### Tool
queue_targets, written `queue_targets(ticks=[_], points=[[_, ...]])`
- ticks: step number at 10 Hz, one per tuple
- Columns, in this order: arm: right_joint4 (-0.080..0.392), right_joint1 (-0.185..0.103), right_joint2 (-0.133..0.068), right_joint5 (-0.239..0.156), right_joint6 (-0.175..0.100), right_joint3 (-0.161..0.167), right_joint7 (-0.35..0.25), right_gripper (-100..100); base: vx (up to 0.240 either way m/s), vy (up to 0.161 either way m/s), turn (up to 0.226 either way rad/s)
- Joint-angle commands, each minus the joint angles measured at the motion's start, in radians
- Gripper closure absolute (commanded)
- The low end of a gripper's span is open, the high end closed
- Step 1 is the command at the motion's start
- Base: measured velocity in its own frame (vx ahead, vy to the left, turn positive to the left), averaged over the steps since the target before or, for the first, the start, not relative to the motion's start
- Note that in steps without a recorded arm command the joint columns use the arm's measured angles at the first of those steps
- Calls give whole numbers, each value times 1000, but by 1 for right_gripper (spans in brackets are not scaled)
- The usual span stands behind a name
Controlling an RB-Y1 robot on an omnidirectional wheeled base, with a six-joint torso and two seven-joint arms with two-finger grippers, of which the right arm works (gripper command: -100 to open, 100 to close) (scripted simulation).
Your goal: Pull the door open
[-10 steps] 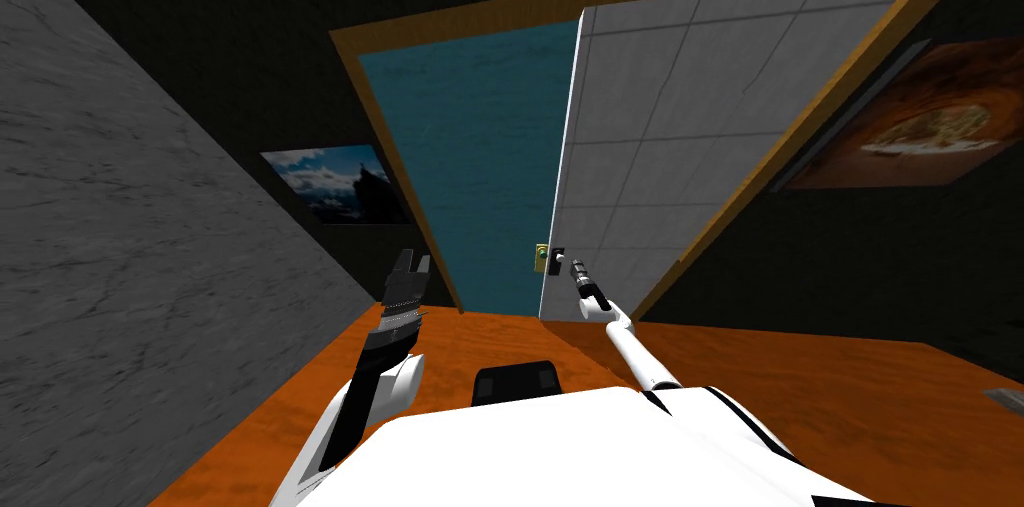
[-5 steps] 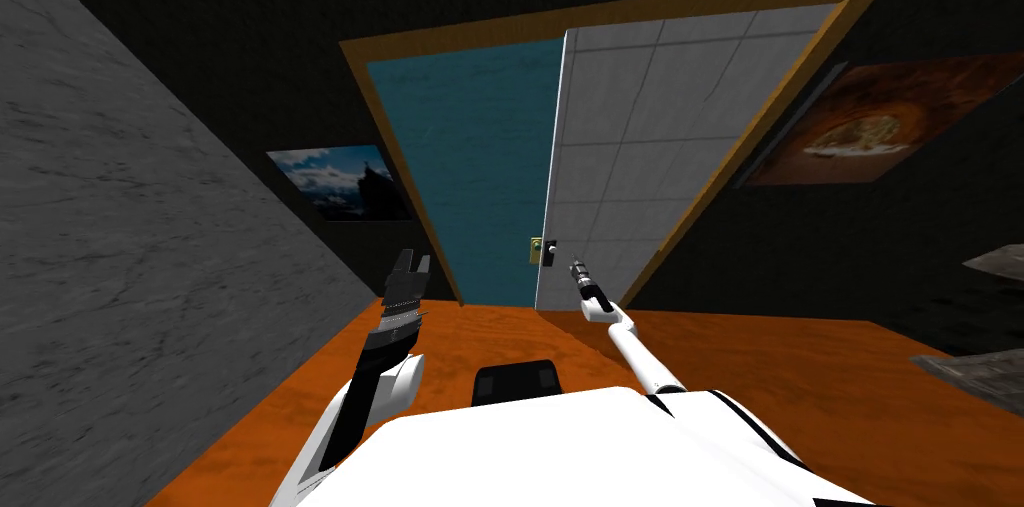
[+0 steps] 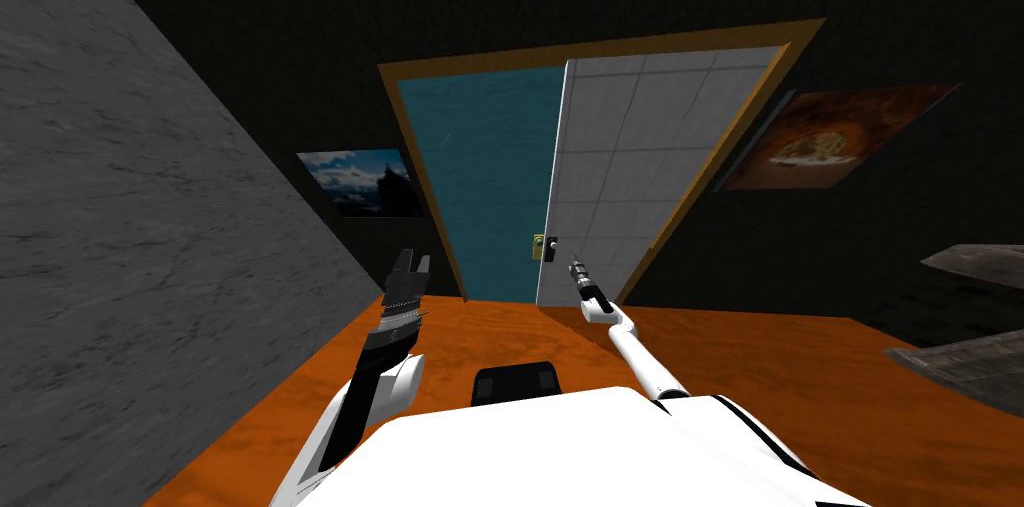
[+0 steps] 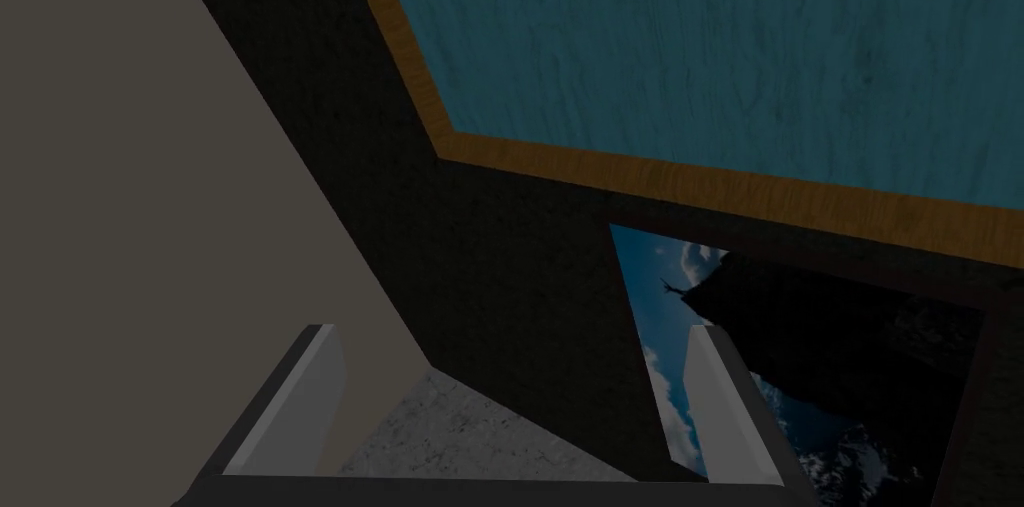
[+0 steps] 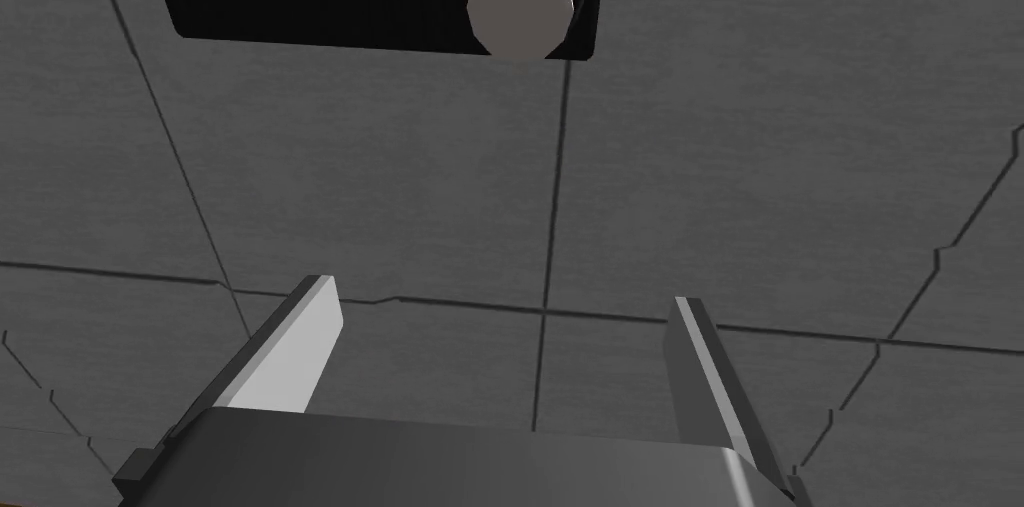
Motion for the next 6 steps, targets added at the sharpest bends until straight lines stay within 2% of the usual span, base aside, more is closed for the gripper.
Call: queue_targets(ticks=[1,3,4,6], points=[[28,-3,-9,-2,-7,-11,1,-100,-19,-61,-121],[52,17,-35,-8,-8,-50,6,-100,60,-110,-135],[54,16,-35,-8,-9,-52,7,-100,158,-84,-53],[53,8,-28,-7,-10,-49,9,-100,172,-20,63]])
